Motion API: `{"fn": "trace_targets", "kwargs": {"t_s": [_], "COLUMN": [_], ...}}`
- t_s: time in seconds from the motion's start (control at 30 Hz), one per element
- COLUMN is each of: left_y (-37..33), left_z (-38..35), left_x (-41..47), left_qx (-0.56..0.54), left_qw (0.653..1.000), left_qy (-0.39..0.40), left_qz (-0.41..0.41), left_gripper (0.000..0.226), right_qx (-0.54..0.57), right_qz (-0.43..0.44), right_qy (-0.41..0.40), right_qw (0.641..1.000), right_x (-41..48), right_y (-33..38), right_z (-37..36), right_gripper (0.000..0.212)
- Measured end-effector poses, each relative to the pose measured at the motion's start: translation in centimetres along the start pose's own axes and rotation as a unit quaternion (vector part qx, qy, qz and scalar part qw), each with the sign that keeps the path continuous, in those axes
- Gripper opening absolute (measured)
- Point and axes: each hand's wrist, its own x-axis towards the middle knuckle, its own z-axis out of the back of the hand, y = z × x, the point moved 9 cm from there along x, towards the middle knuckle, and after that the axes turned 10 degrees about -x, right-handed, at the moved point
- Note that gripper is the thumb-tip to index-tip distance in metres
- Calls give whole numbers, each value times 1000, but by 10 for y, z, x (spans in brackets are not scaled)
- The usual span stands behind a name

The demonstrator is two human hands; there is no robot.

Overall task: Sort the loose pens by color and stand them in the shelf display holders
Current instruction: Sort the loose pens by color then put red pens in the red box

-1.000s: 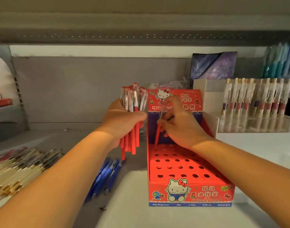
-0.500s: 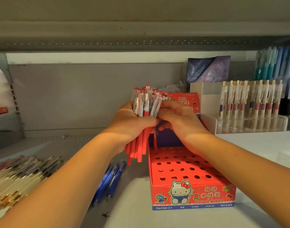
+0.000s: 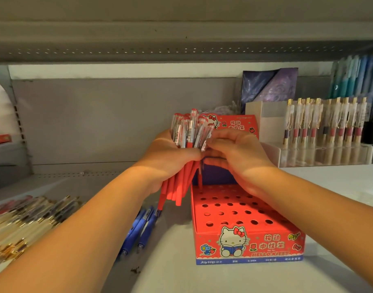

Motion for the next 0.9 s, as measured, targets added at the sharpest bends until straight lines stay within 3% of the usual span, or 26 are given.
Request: {"fn": "trace_targets", "kwargs": {"t_s": [0.27,0.43,0.63,0.9], "left_y": [0,0,-1,0], "left_z": [15,13,13,5], "left_x": [0,2,3,3], "left_qx": [0,19,30,27], "left_qw": [998,998,998,999], "left_qy": [-66,-63,-58,-42], "left_qz": [9,-1,-5,5], "left_gripper": [19,23,23,24], "right_qx": [-14,-61,-214,-305], "right_qz": [56,104,171,175], "right_qy": [-81,-111,-84,-66], "right_qw": [995,987,958,934], "right_x": [6,4,2,6], "right_y": [16,26,33,14], "right_z": [28,41,34,28], "right_gripper": [12,31,48,38]}}
